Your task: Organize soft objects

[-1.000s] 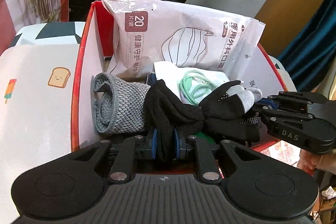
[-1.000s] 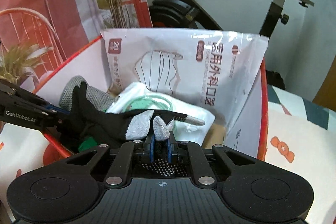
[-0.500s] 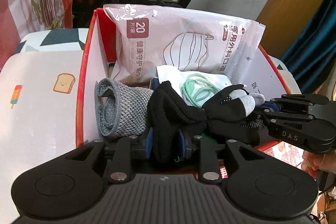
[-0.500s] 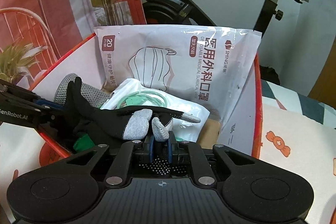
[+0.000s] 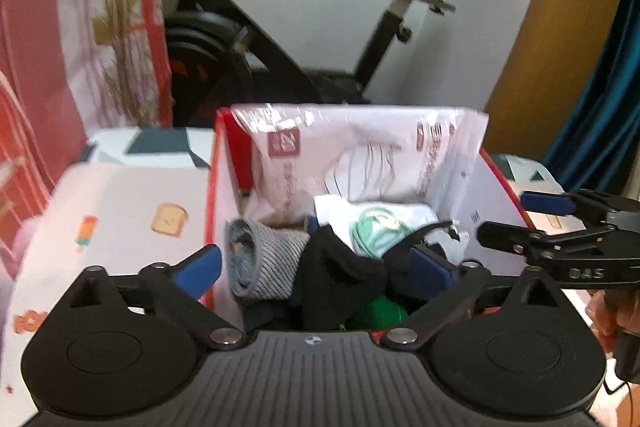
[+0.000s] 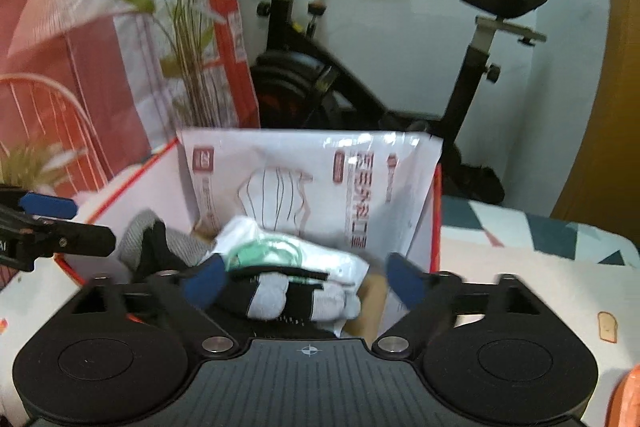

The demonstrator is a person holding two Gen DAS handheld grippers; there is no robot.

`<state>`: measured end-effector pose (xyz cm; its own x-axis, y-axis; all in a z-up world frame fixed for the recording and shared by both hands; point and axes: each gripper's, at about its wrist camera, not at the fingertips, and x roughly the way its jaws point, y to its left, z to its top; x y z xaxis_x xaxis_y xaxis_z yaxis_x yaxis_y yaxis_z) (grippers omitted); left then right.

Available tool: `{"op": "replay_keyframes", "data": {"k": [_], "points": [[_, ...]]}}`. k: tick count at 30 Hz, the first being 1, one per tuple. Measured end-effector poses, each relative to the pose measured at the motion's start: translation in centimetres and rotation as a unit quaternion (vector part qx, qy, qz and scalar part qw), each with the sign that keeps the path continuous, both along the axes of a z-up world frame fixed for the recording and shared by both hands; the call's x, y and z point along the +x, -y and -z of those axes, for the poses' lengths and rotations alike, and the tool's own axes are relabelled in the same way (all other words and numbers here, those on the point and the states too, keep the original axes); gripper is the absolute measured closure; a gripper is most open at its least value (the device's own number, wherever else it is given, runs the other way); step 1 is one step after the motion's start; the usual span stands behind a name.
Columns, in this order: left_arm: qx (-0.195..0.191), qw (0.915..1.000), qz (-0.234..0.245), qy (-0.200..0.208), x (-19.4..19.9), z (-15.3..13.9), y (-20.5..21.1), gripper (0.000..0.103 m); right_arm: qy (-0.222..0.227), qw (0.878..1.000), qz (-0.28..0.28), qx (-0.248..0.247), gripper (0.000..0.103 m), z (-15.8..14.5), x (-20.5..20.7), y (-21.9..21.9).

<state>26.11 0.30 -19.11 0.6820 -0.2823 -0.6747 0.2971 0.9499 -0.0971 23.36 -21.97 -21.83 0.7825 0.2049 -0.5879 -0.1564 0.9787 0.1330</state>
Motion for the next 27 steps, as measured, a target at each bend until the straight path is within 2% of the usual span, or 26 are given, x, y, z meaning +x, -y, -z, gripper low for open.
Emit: {"op": "replay_keyframes", "data": {"k": [3, 14, 17, 21, 27], "points": [[0.022, 0.9994, -0.014, 0.021, -0.6, -1.2, 0.3, 0.000, 0.014, 1.000, 0.004, 0.004, 0.001, -1.1, -0.5, 0.1], [0.108, 0.9881, -0.051, 0.097, -3.3, -4.8, 2.0, 0.000, 0.041, 0.999, 0.023, 0.018, 0.000, -4.1, -3.3, 0.0], [0.106, 0.9864, -0.059, 0.111, -4.4, -6.2, 1.7, 0.000, 0.051, 0.998, 0.026, 0.018, 0.000, -5.6, -4.4, -0.2], [0.077, 0.9870, -0.069, 0.123, -6.2, -8.7, 0.8, 0.000, 0.071, 0.997, 0.040, 0.019, 0.000, -8.8, -6.3, -0.4], [0.053, 0.9797, -0.089, 0.171, -10.7, -13.1, -0.1, 0.000, 0.121, 0.991, 0.062, 0.012, 0.000, -14.4, -10.4, -0.9]]}}
